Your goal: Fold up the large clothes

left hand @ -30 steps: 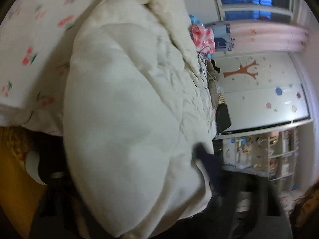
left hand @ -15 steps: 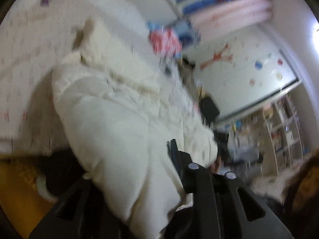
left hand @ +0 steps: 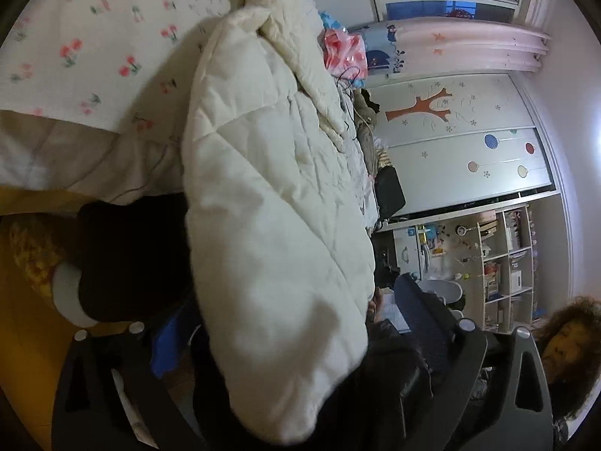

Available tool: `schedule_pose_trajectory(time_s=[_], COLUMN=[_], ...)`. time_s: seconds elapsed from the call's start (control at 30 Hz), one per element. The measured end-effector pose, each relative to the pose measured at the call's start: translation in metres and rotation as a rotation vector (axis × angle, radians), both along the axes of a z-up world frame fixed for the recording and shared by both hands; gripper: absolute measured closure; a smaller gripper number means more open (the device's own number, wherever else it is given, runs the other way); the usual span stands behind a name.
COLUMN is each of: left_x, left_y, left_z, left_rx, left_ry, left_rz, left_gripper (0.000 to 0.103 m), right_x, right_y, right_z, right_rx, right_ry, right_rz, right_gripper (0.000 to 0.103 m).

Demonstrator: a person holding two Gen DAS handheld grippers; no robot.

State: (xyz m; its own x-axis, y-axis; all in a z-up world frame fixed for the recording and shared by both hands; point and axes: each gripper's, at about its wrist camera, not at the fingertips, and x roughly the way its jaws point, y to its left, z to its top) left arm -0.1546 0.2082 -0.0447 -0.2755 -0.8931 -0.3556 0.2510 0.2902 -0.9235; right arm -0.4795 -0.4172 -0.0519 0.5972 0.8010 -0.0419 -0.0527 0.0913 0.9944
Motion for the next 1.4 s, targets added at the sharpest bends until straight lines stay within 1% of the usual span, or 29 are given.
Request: schedule_pose_trajectory(time_s=[0.03,0.1,0.13,0.17,0.2,0.23,0.27,0.3,0.33,0.4,0.5,0.57,0.6,0.63,0.67,0.7,0.73,0.77,0.8,0.87,0.9,0.97,1.0,1.03,1.1,1.17,1.3,1.33,1.4], left_x=[-0.001,0.0,0.0,0.0,0.0,-0.001,-0.002,-0.005,-0.007,-0.01,-0.017,-0.021,-0.023,-0.022,-0.02,-0.017,-0.015,-0.012,-0.01,-0.006,-0.004,-0.001,-0.002,-0.002,-0.007,-0.01,-0.021,-0.022,-0.028], left_y=[0.002,-0.016,-0.02,-0.022,-0.024,-0.027,-0.028,-0.03,-0.03,-0.028,-0.02,-0.016,-0.017,-0.016,-0.015,-0.013,-0.01,-0.006,-0.007,-0.008,-0.007,-0.01,-0.013,-0.018,-0.025,-0.024,-0.019,-0.016,-0.011], left_z=[-0.012,-0.02,-0.02,-0.018,-0.017,-0.014,-0.011,0.0,0.006,0.03,0.073,0.079,0.074,0.065,0.053,0.039,0.028,0.018,0.011,0.002,-0.001,-0.001,0.0,0.005,0.024,0.043,0.09,0.095,0.101], left_rx=[0.005,0.018,0.023,0.039,0.061,0.077,0.105,0.117,0.105,0.08,-0.012,-0.02,0.013,0.034,0.049,0.056,0.06,0.057,0.047,0.003,-0.01,0.005,0.037,0.077,0.116,0.115,0.039,0.025,0.021], left_ry=[0.016,0.031,0.027,0.015,0.004,0.001,-0.014,-0.049,-0.066,-0.129,-0.23,-0.246,-0.234,-0.214,-0.176,-0.129,-0.101,-0.072,-0.05,-0.022,-0.016,-0.022,-0.031,-0.062,-0.143,-0.194,-0.262,-0.267,-0.275], left_rz=[-0.011,-0.018,-0.012,0.009,0.041,0.048,0.055,0.062,0.059,0.066,0.055,0.014,-0.021,-0.038,-0.053,-0.062,-0.061,-0.047,-0.029,0.01,0.035,0.094,0.108,0.112,0.116,0.121,0.109,0.096,0.067], left_gripper=[0.008,0.008,0.008,0.013,0.028,0.037,0.044,0.062,0.07,0.081,0.085,0.085,0.085,0.085,0.084,0.08,0.074,0.058,0.046,0.044,0.044,0.045,0.058,0.071,0.085,0.089,0.091,0.091,0.091], right_x=[0.006,0.017,0.022,0.023,0.024,0.025,0.025,0.025,0.025,0.021,0.012,0.008,0.008,0.008,0.007,0.005,-0.001,-0.003,-0.006,-0.011,-0.013,-0.013,-0.012,-0.011,-0.013,-0.012,-0.014,-0.018,-0.021], right_y=[0.005,0.017,0.022,0.025,0.03,0.032,0.033,0.034,0.033,0.026,0.018,0.018,0.018,0.019,0.019,0.017,0.008,0.009,0.008,0.005,0.004,0.005,0.005,0.005,0.004,0.002,0.002,0.001,-0.001], right_z=[-0.003,-0.007,-0.005,-0.002,0.005,0.011,0.02,0.029,0.04,0.059,0.093,0.101,0.097,0.091,0.076,0.06,0.043,0.028,0.019,0.011,0.011,0.018,0.021,0.025,0.044,0.072,0.115,0.123,0.125], right_rx=[-0.002,-0.024,-0.031,-0.035,-0.039,-0.055,-0.08,-0.093,-0.108,-0.117,-0.146,-0.147,-0.155,-0.169,-0.167,-0.148,-0.134,-0.118,-0.103,-0.071,-0.065,-0.082,-0.096,-0.104,-0.115,-0.123,-0.13,-0.111,-0.087], right_ry=[0.014,0.038,0.021,-0.001,-0.045,-0.065,-0.089,-0.114,-0.141,-0.195,-0.279,-0.285,-0.261,-0.225,-0.166,-0.119,-0.088,-0.051,-0.041,-0.064,-0.08,-0.106,-0.109,-0.117,-0.175,-0.239,-0.343,-0.372,-0.378], right_rz=[0.008,0.02,0.015,0.01,0.006,-0.002,-0.013,-0.022,-0.033,-0.05,-0.038,0.004,0.028,0.05,0.066,0.074,0.083,0.084,0.078,0.049,0.033,-0.009,-0.026,-0.042,-0.078,-0.105,-0.097,-0.096,-0.079], right_gripper=[0.014,0.015,0.02,0.029,0.055,0.069,0.075,0.081,0.084,0.087,0.087,0.084,0.079,0.063,0.053,0.039,0.038,0.038,0.038,0.038,0.04,0.06,0.079,0.083,0.087,0.088,0.088,0.088,0.088])
